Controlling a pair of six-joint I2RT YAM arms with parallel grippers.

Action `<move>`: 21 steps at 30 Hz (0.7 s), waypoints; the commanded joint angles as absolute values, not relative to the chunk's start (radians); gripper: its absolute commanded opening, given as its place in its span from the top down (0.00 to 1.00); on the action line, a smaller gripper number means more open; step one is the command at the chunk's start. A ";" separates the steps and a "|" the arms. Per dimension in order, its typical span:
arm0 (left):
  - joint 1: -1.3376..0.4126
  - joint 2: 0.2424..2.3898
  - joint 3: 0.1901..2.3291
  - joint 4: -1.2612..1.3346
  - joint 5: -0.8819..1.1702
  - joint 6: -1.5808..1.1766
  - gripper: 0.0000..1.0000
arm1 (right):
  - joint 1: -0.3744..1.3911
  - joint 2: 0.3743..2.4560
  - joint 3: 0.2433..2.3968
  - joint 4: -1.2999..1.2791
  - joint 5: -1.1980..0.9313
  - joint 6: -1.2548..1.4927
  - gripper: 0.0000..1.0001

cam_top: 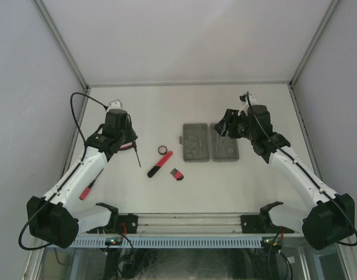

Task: Sort the tools into containers
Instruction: Pick up the screwdriver from the center of the board.

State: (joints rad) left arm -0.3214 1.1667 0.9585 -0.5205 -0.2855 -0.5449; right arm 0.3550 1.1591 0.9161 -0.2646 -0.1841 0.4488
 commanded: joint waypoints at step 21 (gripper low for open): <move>-0.532 1.161 1.183 -0.338 -0.023 -0.509 1.00 | 0.594 1.183 0.881 0.163 -0.411 0.503 0.30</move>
State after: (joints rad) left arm -0.5190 1.1595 1.1172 -0.4156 -0.0738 -0.5049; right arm 0.5594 1.1645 0.8822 0.0154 -0.3531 0.4725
